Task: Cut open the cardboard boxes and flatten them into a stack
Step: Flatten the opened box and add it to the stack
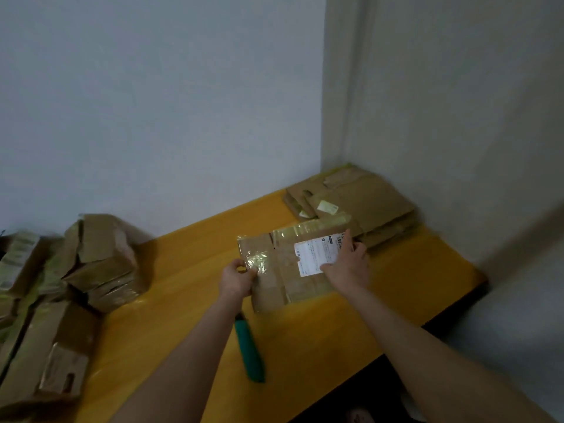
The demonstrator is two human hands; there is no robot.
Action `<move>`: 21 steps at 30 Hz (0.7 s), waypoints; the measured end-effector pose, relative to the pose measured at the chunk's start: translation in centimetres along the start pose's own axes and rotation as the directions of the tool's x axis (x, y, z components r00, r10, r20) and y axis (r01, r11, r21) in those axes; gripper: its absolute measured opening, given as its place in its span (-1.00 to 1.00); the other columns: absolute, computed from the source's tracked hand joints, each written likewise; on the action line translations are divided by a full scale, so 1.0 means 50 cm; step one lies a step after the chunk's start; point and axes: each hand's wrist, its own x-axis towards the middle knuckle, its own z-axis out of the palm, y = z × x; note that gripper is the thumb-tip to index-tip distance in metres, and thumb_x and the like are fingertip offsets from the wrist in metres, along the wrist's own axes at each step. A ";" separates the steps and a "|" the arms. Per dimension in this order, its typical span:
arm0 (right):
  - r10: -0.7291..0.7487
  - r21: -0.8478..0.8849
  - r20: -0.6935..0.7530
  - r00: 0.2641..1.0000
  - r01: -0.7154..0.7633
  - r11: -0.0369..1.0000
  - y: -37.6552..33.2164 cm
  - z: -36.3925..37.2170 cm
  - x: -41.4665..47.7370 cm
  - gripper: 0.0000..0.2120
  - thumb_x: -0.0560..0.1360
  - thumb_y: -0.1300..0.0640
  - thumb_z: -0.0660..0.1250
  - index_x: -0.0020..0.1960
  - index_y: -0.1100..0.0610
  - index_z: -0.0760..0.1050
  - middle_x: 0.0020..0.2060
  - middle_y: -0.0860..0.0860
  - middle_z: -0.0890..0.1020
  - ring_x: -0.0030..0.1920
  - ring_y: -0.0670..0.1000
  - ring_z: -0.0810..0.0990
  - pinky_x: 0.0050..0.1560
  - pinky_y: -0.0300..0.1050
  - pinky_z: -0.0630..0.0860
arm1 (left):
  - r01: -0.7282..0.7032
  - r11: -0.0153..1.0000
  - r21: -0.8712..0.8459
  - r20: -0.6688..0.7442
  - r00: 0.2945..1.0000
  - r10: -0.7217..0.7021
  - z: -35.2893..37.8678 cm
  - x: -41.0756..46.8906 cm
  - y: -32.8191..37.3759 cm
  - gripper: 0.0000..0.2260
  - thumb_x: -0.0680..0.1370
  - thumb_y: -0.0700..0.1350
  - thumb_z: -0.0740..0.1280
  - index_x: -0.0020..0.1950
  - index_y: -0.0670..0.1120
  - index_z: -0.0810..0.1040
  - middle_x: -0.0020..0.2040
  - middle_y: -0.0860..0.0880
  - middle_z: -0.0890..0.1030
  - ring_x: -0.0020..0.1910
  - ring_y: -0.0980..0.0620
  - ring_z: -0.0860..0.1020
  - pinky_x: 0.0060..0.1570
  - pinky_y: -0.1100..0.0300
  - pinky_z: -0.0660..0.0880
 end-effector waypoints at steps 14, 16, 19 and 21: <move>-0.210 -0.255 0.081 0.974 0.224 0.941 0.187 -0.113 0.362 -0.19 0.52 -0.31 0.14 0.56 -0.01 -0.17 0.55 0.09 -0.11 0.53 0.23 -0.13 0.48 0.22 -0.04 | 0.048 0.998 -0.040 -0.001 0.999 -0.048 0.498 0.126 0.231 -0.74 0.58 -0.19 0.33 0.25 -0.20 0.47 0.02 -0.18 0.58 -0.07 -0.15 0.57 -0.15 -0.01 0.60; -0.203 -0.262 0.119 0.972 0.228 0.938 0.184 -0.105 0.395 -0.19 0.52 -0.31 0.13 0.57 -0.01 -0.18 0.55 0.09 -0.12 0.53 0.24 -0.14 0.47 0.24 -0.06 | 0.039 0.999 0.035 0.006 0.999 -0.039 0.535 0.155 0.261 -0.66 0.58 -0.20 0.33 0.34 -0.19 0.44 0.11 -0.19 0.59 0.02 -0.18 0.59 -0.03 -0.06 0.60; -0.184 -0.252 0.198 0.963 0.231 0.940 0.181 -0.090 0.425 -0.20 0.53 -0.30 0.13 0.57 0.00 -0.19 0.55 0.12 -0.13 0.53 0.24 -0.15 0.47 0.25 -0.06 | 0.033 0.986 0.162 0.069 0.997 -0.044 0.569 0.175 0.273 -0.62 0.56 -0.25 0.32 0.37 -0.22 0.40 0.24 -0.20 0.54 0.16 -0.19 0.55 0.09 0.00 0.56; -0.180 -0.240 0.248 0.952 0.241 0.940 0.179 -0.081 0.433 -0.21 0.54 -0.28 0.14 0.57 0.00 -0.18 0.55 0.13 -0.12 0.53 0.24 -0.15 0.47 0.25 -0.06 | -0.010 0.969 0.247 0.142 0.990 -0.026 0.572 0.170 0.267 -0.65 0.57 -0.29 0.28 0.36 -0.25 0.38 0.28 -0.18 0.51 0.18 -0.11 0.53 0.11 0.11 0.51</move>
